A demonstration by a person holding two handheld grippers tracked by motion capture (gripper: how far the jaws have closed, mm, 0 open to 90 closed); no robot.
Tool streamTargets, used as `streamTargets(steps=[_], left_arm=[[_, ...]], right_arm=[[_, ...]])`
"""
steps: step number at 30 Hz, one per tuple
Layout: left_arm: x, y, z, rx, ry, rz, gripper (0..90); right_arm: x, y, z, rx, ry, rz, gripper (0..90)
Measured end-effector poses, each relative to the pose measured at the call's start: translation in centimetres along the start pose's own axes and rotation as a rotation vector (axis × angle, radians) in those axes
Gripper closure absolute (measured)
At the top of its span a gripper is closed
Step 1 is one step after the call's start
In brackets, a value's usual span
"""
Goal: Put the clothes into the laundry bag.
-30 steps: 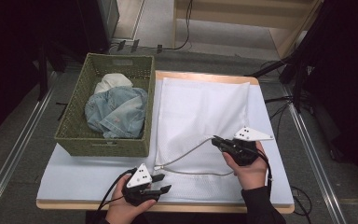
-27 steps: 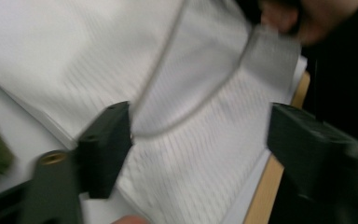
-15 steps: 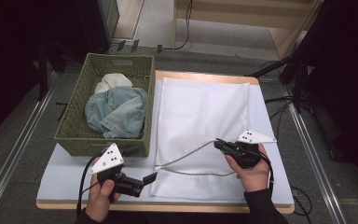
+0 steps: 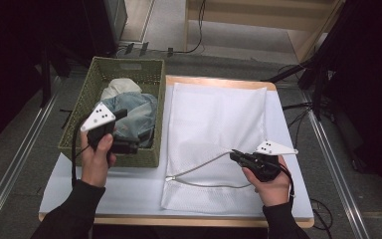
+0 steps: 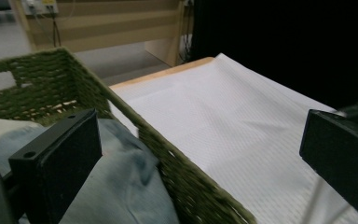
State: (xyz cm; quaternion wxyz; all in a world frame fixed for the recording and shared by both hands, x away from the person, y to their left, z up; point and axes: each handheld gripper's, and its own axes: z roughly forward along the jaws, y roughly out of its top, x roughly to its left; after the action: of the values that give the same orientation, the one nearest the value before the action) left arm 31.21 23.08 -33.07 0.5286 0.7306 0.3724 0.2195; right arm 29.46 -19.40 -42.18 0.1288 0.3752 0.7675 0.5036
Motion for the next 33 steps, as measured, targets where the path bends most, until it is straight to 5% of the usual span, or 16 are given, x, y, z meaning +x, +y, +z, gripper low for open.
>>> streamTargets(steps=[8, 11, 15, 18, 20, 22, 23, 28, 29, 31, 33], left_arm=[[5.3, 1.8, 3.0, 0.07, 0.095, -0.037, 0.0], [8.1, 1.4, 4.7, 0.157, 0.069, -0.135, 0.0], [10.5, 0.2, 6.7, 0.277, 0.1, -0.174, 0.0], [11.2, -0.8, 8.0, 0.399, 0.11, -0.181, 0.0], [11.3, -1.7, 9.2, 0.549, 0.151, -0.187, 0.0], [11.7, -2.3, 10.2, 0.686, 0.308, -0.206, 0.0], [12.0, -2.7, 10.5, 0.722, 0.331, -0.2, 0.0], [13.0, -4.1, 11.4, 0.823, 0.285, -0.224, 0.0], [13.0, -4.7, 11.8, 0.877, 0.263, -0.224, 0.0], [12.9, -4.7, 11.9, 0.902, 0.274, -0.2, 0.1], [12.8, -4.3, 11.8, 0.915, 0.303, -0.195, 19.8]], right_arm=[[-0.1, -0.1, -0.2, -0.001, 0.004, 0.004, 87.6], [-0.3, -0.2, -0.1, 0.0, 0.005, 0.004, 87.5], [-0.3, -0.2, 0.0, 0.002, 0.006, 0.005, 87.5], [-0.4, -0.2, -0.1, 0.002, 0.008, 0.007, 87.4], [-0.5, -0.3, 0.0, 0.003, 0.01, 0.009, 87.4], [-0.5, -0.4, 0.1, 0.006, 0.012, 0.009, 87.5], [-0.5, -0.4, 0.1, 0.009, 0.013, 0.008, 87.4], [-0.4, -0.5, 0.2, 0.012, 0.012, 0.006, 87.3], [-0.4, -0.5, 0.1, 0.012, 0.014, 0.006, 87.2], [-0.4, -0.5, 0.1, 0.012, 0.014, 0.005, 87.2], [-0.5, -0.6, 0.1, 0.016, 0.012, 0.009, 87.2]])
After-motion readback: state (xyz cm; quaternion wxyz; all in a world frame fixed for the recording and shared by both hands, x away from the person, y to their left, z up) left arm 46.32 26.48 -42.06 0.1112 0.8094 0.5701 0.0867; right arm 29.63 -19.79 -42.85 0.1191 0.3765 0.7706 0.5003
